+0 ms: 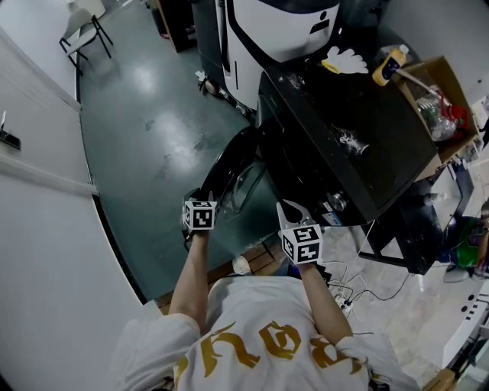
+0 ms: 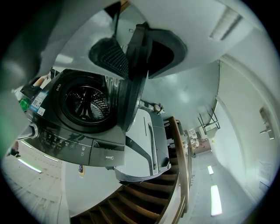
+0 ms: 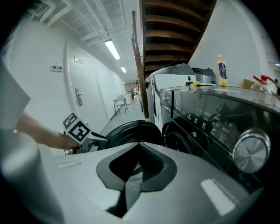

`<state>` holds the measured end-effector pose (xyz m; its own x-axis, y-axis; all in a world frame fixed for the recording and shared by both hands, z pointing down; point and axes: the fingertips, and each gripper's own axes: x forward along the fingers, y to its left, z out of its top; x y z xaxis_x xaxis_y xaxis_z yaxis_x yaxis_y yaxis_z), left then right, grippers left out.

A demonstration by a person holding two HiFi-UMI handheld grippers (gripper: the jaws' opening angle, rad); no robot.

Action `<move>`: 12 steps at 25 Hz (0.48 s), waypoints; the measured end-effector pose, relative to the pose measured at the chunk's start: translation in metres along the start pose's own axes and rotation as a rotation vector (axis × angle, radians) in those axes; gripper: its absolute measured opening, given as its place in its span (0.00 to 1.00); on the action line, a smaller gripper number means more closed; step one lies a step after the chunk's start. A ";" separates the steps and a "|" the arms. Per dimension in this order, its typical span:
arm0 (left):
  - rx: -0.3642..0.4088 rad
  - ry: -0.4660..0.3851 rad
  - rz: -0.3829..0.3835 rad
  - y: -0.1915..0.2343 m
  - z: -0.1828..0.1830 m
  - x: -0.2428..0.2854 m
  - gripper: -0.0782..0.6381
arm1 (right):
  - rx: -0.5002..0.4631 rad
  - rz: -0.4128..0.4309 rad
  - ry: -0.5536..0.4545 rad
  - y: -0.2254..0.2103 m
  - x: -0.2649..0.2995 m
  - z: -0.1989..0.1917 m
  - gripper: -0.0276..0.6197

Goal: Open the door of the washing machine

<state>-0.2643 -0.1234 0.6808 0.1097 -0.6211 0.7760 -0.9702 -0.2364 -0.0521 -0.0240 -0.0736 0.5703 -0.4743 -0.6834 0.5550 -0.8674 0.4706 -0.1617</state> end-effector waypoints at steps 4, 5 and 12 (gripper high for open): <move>-0.007 -0.003 0.001 0.000 0.000 -0.001 0.30 | -0.024 0.001 0.011 0.002 -0.002 -0.001 0.06; -0.009 -0.004 0.001 0.000 0.000 -0.001 0.30 | -0.032 0.001 0.014 0.002 -0.002 -0.002 0.06; -0.008 -0.007 0.000 -0.001 -0.001 -0.001 0.30 | -0.032 -0.022 0.035 -0.002 -0.003 -0.006 0.06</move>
<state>-0.2639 -0.1222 0.6808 0.1116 -0.6261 0.7717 -0.9718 -0.2310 -0.0469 -0.0204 -0.0690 0.5744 -0.4491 -0.6741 0.5865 -0.8719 0.4739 -0.1230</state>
